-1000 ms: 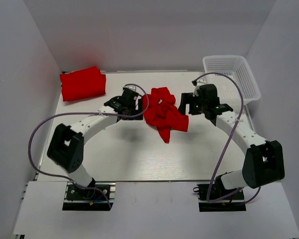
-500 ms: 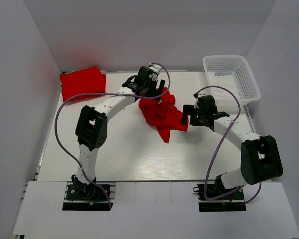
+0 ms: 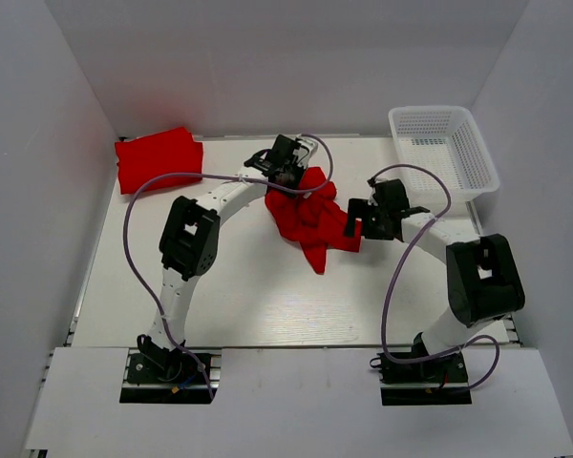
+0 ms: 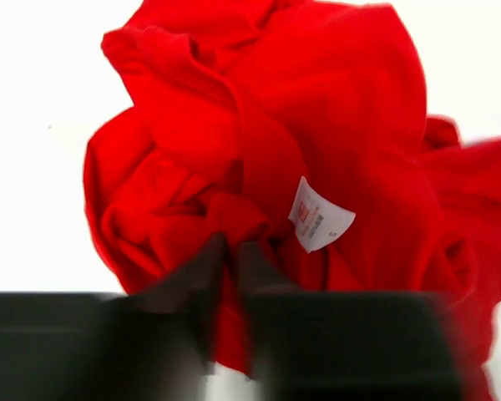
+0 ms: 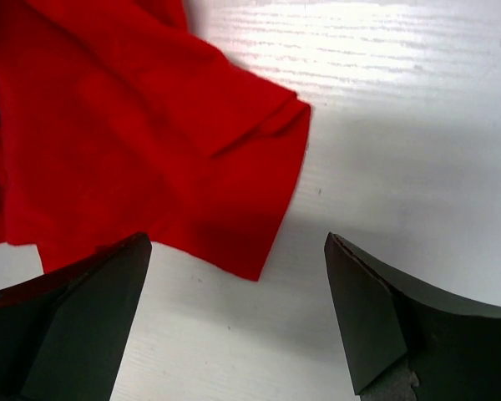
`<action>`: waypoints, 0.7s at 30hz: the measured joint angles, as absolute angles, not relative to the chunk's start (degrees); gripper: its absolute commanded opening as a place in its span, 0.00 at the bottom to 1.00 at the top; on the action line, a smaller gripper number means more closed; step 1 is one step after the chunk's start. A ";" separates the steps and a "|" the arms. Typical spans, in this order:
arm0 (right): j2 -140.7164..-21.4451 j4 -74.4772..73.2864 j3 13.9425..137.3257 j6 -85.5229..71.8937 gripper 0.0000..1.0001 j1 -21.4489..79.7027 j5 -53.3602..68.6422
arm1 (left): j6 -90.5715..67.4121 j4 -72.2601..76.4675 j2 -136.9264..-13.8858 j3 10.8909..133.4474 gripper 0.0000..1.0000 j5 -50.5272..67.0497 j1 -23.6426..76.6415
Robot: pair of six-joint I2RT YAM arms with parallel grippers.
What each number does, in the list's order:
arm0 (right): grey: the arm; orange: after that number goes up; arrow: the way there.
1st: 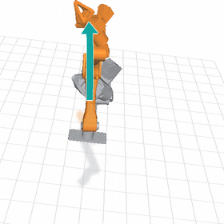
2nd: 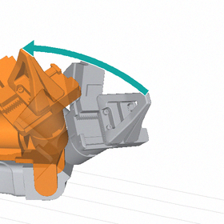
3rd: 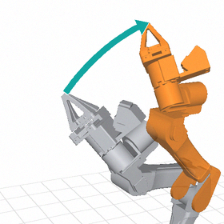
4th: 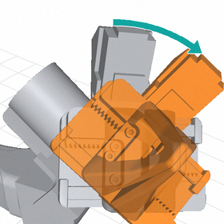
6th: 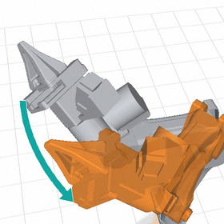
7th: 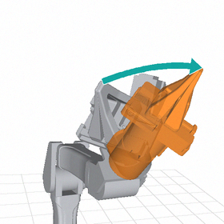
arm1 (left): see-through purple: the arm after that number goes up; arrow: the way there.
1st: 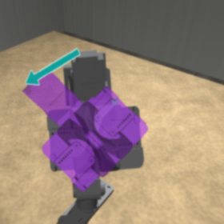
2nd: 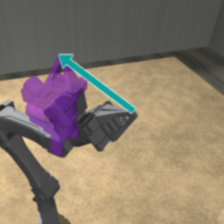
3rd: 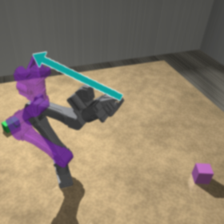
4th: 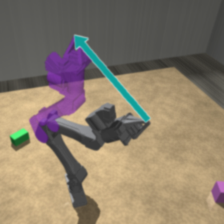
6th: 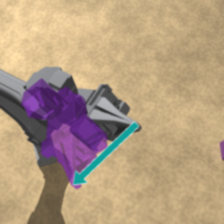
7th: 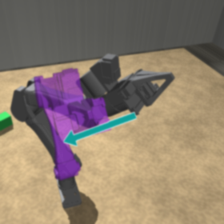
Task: Fold and stack the t-shirts
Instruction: Flatten out the tshirt
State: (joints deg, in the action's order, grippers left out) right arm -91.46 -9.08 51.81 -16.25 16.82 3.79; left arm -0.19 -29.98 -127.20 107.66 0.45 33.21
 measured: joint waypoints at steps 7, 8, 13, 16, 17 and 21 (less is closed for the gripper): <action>-98.04 -7.20 57.34 -15.77 0.90 16.84 2.87 | -0.03 -29.50 -127.04 107.15 0.00 -1.41 33.23; -99.13 -6.61 58.30 -15.20 0.90 16.86 2.50 | -0.10 -28.99 -126.74 106.45 0.00 -1.74 33.23; -103.61 -4.10 61.41 -12.62 0.90 16.88 1.50 | -1.50 -26.26 -122.37 99.33 0.00 -2.66 32.84; -106.06 -3.36 63.00 -11.33 0.81 16.99 1.54 | -1.96 -24.84 -118.85 95.74 0.00 -3.18 32.73; -106.83 -3.01 63.68 -10.92 0.73 16.99 1.58 | -2.02 -24.12 -117.60 94.76 0.00 -3.33 32.69; -108.88 -2.28 65.63 -9.69 0.00 16.99 3.36 | -2.70 -22.22 -112.57 91.66 0.00 -4.58 32.60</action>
State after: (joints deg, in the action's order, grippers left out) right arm -108.88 -2.28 65.63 -9.69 16.99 3.36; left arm -2.70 -22.22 -112.57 91.66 -4.58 32.60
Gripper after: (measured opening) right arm 0.244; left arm 0.022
